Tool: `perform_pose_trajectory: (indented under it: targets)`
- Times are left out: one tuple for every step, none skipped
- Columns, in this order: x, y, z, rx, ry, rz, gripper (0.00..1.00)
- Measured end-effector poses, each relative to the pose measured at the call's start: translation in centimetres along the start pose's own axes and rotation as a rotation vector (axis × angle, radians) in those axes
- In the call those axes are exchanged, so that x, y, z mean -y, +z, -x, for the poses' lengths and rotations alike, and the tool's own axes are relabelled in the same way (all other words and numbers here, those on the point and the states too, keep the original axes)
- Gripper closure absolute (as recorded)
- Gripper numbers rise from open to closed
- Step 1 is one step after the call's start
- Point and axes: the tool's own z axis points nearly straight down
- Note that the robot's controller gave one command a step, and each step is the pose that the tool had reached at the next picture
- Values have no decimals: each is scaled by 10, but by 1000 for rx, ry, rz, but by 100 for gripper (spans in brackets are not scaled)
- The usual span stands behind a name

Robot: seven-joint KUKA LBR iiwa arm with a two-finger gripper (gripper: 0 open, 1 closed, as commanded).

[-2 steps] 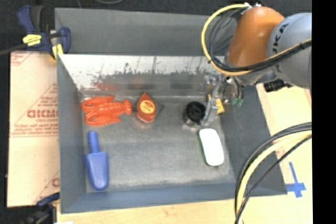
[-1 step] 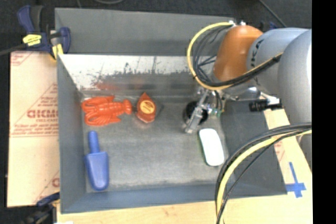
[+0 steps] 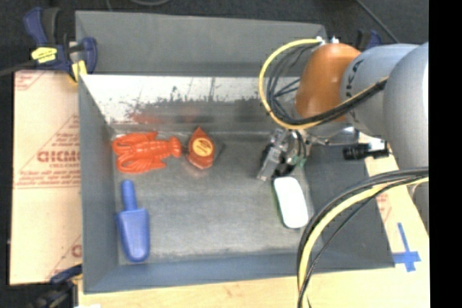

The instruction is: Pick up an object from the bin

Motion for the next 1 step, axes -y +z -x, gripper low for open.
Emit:
perform_pose_trajectory:
  targets:
    - [2, -2, -1, -2, 1, -1, 100]
